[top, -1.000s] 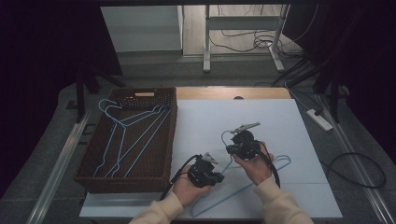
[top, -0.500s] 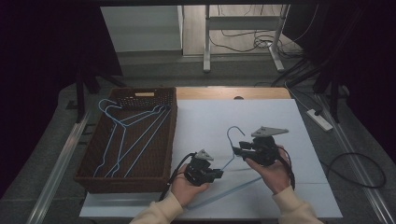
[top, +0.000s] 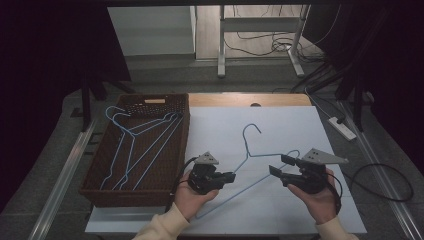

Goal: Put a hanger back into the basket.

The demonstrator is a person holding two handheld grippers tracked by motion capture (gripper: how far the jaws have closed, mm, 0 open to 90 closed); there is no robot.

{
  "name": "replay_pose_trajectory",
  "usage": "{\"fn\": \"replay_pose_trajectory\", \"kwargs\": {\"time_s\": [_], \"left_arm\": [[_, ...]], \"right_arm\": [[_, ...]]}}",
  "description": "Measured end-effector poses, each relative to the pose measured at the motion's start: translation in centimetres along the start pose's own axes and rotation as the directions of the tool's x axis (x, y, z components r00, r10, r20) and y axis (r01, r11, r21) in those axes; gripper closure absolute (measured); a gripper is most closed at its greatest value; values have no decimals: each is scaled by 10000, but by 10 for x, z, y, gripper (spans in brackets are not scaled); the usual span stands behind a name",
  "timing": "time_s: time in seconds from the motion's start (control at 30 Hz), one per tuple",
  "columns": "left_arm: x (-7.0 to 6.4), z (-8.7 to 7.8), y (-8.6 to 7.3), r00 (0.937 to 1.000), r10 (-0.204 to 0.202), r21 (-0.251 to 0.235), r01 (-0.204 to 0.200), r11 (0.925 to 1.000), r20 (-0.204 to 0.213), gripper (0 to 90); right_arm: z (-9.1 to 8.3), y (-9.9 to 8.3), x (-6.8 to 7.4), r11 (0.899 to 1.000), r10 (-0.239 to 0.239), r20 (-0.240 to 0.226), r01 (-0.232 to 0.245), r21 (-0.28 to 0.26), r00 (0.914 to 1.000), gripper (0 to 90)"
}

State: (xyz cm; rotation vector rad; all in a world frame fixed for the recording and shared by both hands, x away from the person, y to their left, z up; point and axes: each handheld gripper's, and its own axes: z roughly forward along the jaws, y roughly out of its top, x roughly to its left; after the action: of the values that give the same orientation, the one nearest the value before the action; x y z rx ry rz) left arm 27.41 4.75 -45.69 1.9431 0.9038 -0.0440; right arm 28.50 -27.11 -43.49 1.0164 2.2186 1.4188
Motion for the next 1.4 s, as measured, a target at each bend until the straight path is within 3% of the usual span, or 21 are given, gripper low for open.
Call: {"fn": "replay_pose_trajectory", "kwargs": {"time_s": [0.27,0.57,0.87,1.23,1.4], "left_arm": [[-1,-30,16,10000,4,-701,0,9975,59,865],[7,-78,28,9999,40,-1669,-67,9859,-167,865],[30,-137,23,9983,11,-2554,-160,9667,-584,865],[56,-172,16,9926,-252,-2883,-101,9575,-1184,865],[70,-190,9,9847,-449,-3001,-79,9539,-1684,865]], "right_arm": [[-5,-13,-4,9999,-117,69,117,24,9999,349],[4,-22,-7,9994,-120,98,117,336,9999,339],[6,-32,-14,9972,-14,223,-3,753,9998,333],[7,-39,-18,9948,117,373,-154,1009,9992,333],[7,-40,-19,9943,76,387,-117,1058,9992,334]]}}
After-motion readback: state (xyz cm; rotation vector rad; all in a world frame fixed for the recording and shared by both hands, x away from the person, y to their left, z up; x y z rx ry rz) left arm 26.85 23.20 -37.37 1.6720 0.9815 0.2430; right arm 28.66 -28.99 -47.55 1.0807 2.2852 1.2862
